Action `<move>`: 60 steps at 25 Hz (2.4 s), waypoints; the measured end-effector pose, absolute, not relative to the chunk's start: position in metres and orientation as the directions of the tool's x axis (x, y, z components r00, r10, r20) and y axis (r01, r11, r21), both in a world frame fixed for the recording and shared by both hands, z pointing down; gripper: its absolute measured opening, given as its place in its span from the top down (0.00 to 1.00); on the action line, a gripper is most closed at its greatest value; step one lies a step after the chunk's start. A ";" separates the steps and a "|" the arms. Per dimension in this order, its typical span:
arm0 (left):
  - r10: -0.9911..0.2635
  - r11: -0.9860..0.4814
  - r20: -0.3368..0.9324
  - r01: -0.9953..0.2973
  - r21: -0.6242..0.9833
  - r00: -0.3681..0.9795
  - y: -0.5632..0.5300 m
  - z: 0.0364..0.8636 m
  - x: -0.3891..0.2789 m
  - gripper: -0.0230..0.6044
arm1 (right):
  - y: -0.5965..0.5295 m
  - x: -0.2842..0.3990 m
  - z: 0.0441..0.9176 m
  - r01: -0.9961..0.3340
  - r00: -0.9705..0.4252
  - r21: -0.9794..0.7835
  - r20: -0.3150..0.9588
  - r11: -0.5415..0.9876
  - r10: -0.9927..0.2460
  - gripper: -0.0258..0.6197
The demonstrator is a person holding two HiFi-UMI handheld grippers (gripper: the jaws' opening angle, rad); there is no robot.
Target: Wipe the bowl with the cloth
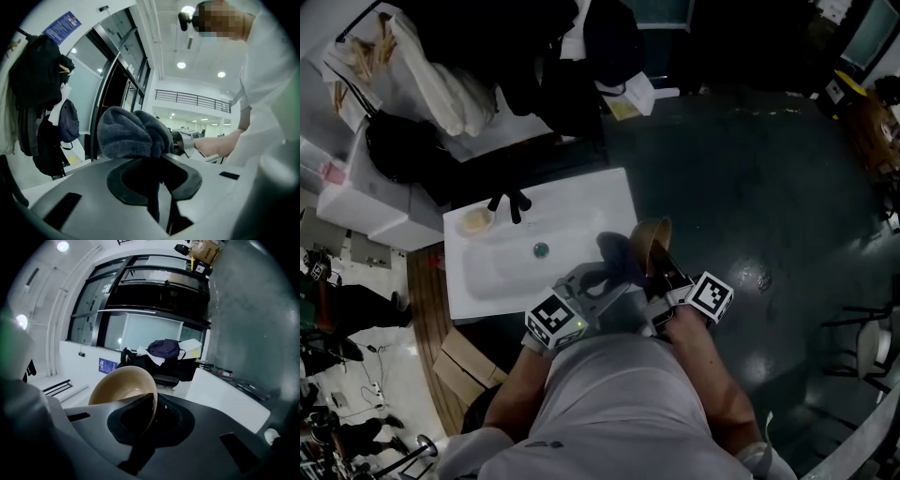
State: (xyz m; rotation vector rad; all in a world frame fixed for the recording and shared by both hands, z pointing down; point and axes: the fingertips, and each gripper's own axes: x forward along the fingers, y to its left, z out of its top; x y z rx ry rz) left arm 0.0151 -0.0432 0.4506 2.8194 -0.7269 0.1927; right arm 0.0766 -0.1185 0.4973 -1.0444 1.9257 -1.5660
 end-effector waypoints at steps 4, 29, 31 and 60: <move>-0.410 -0.879 0.262 -0.455 0.143 0.874 -0.046 0.465 0.026 0.85 | -0.126 0.068 0.482 -0.265 -0.618 -0.955 0.062 0.134 -0.784 0.91; -0.417 -0.873 0.141 -0.439 0.215 0.898 -0.050 0.440 0.018 0.85 | -0.131 0.080 0.487 -0.497 -0.578 -0.847 0.164 0.186 -0.799 0.91; -0.435 -0.868 0.111 -0.449 0.214 0.894 -0.054 0.433 0.011 0.85 | -0.129 0.077 0.491 -0.506 -0.595 -0.839 0.172 0.200 -0.785 0.91; -0.406 -0.875 -0.006 -0.387 0.292 0.914 -0.074 0.396 -0.020 0.85 | -0.060 0.003 0.463 -0.491 -0.870 -0.369 0.172 0.789 -0.462 0.91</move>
